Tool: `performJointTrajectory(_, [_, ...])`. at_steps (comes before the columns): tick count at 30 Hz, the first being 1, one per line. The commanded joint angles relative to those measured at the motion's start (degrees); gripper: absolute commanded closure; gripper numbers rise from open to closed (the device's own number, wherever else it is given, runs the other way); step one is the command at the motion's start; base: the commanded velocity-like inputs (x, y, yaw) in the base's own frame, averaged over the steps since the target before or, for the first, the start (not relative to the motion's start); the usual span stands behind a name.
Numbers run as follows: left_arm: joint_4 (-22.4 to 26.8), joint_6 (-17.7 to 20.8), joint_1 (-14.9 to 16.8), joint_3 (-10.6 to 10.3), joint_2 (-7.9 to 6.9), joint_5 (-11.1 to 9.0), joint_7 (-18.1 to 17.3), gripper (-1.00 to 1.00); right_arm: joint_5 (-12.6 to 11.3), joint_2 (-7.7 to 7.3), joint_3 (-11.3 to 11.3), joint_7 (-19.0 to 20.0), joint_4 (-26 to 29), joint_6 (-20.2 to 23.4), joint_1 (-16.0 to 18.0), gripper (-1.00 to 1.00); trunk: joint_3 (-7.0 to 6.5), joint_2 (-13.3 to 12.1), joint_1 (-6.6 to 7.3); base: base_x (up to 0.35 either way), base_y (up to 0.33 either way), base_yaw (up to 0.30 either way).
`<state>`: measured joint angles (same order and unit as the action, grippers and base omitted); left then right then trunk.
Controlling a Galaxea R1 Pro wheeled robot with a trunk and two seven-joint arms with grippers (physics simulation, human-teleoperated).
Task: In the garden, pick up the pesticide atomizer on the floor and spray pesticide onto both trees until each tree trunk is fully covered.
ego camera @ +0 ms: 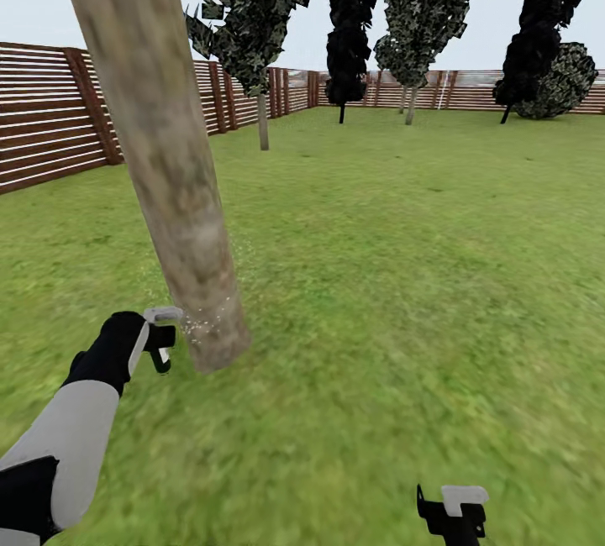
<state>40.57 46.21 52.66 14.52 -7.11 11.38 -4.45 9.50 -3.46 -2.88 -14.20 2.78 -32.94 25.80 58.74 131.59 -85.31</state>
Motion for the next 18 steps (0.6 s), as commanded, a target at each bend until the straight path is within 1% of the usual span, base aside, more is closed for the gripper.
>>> performJointTrajectory(1, [1.7, 1.5, -0.1, 0.1, 0.14, 0.5, -0.5, 1.00, 0.6, -0.03, -0.3, -0.3, -0.1, -0.1, 0.0, -1.00, 0.05, 0.0, 0.01, 0.067, -0.091, 0.001])
performJointTrajectory(3, [3.5, 3.0, -0.3, -0.1, 0.31, 0.6, -0.5, 1.00, 0.6, -0.05, -0.3, -0.3, -0.1, -0.1, 0.0, -1.00, 0.05, 0.0, 0.01, 0.127, -0.182, 0.000])
performJointTrajectory(8, [3.7, 3.3, -0.4, 0.0, 0.32, 0.6, -0.5, 1.00, 0.6, -0.06, -0.3, -0.3, 0.0, -0.1, 0.0, -1.00, 0.05, 0.0, 0.01, 0.146, -0.233, 0.000])
performJointTrajectory(18, [3.7, 3.2, -0.4, 0.0, 0.13, 0.7, -0.5, 1.00, 0.6, -0.06, -0.3, -0.3, -0.1, -0.1, 0.0, -1.00, 0.05, 0.0, 0.01, 0.010, -0.273, 0.000])
